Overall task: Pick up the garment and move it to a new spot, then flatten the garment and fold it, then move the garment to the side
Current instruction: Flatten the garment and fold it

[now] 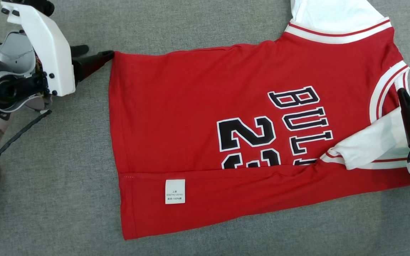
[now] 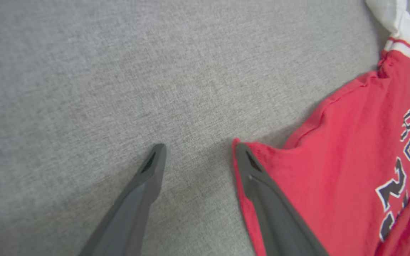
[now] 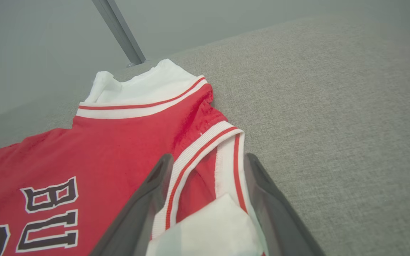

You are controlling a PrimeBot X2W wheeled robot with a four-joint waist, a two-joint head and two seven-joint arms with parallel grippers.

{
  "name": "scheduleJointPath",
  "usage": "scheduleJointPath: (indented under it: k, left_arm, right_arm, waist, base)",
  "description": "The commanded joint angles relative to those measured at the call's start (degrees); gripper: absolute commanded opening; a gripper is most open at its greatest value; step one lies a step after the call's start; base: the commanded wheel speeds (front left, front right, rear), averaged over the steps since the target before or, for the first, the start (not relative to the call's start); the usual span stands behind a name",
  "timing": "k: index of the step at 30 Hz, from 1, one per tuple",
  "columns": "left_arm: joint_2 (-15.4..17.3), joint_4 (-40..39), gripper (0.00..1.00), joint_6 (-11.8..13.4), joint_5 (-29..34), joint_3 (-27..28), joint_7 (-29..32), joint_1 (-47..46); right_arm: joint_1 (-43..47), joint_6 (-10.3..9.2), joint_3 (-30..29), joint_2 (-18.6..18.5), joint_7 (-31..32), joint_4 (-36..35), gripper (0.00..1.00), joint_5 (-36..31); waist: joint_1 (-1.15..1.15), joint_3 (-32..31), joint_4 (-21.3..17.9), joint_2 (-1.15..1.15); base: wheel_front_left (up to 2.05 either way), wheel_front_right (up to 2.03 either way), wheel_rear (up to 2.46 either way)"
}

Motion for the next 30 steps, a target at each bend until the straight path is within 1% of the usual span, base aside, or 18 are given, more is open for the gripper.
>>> scheduleJointPath:
  k: [1,4,7,10,14,17,20,24,28,30]
  left_arm:
    - [-0.5,0.2,1.0,-0.2,0.8,-0.4,-0.5,-0.3]
    - [0.0,-0.7,1.0,-1.3,3.1,0.2,-4.1,-2.3]
    - [0.6,-2.7,1.0,-2.2,4.4,-0.4,-6.3,-1.0]
    - [2.1,-6.1,1.0,-2.8,6.4,-1.5,-10.1,1.6]
    - [3.4,-10.1,1.0,-3.0,6.2,-1.5,-15.3,6.4]
    - [3.8,-11.7,1.0,-3.0,7.3,-2.1,-18.2,9.5]
    - [4.0,-11.5,1.0,-2.0,8.8,-2.2,-21.1,11.0]
    - [3.7,-10.5,1.0,-0.2,12.0,-1.4,-26.9,12.4]
    - [3.1,-10.2,1.0,1.0,13.0,-0.6,-31.3,13.8]
    - [2.4,-9.8,1.0,1.1,12.4,-0.1,-33.4,14.8]
  right_arm:
    - [-0.7,-0.02,-0.1,-0.2,-0.5,0.2,1.0,0.2]
    - [-0.4,-0.02,0.0,-0.3,-0.7,0.7,1.0,0.3]
    - [0.1,-0.02,0.1,-0.4,-1.0,0.8,1.0,0.5]
    - [0.6,-0.02,0.1,-0.2,-1.5,0.8,1.0,0.7]
    - [1.3,-0.02,0.3,0.1,-1.9,0.8,1.0,0.9]
    - [1.4,-0.02,0.3,0.3,-2.1,0.9,1.0,1.0]
    - [1.4,-0.02,0.7,0.3,-2.1,1.0,1.0,1.2]
    - [1.5,-0.02,1.1,0.3,-2.4,1.4,1.0,1.3]
    - [2.2,-0.02,1.1,0.4,-2.7,2.1,1.0,1.4]
    - [2.6,-0.02,1.2,0.3,-2.6,2.5,1.0,1.4]
  waist:
    - [0.0,0.0,0.1,0.0]
    - [0.0,-0.7,0.5,0.0]
    - [0.0,-1.5,0.7,0.0]
    - [0.0,-2.0,0.9,0.0]
    - [0.0,-2.3,1.0,0.0]
    - [0.0,-2.3,1.1,0.0]
    - [0.0,-2.3,1.0,0.0]
    - [0.0,-2.6,0.7,0.0]
    - [0.0,-3.1,0.6,0.0]
    - [0.0,-3.4,0.7,0.0]
  base:
    - [0.0,0.0,0.0]
    - [0.0,0.0,0.0]
    - [0.0,0.0,0.0]
    - [0.0,0.0,0.0]
    - [0.0,0.0,0.0]
    - [0.0,0.0,0.0]
    - [0.0,0.0,0.0]
    - [0.0,0.0,0.0]
    - [0.0,0.0,0.0]
    - [0.0,0.0,0.0]
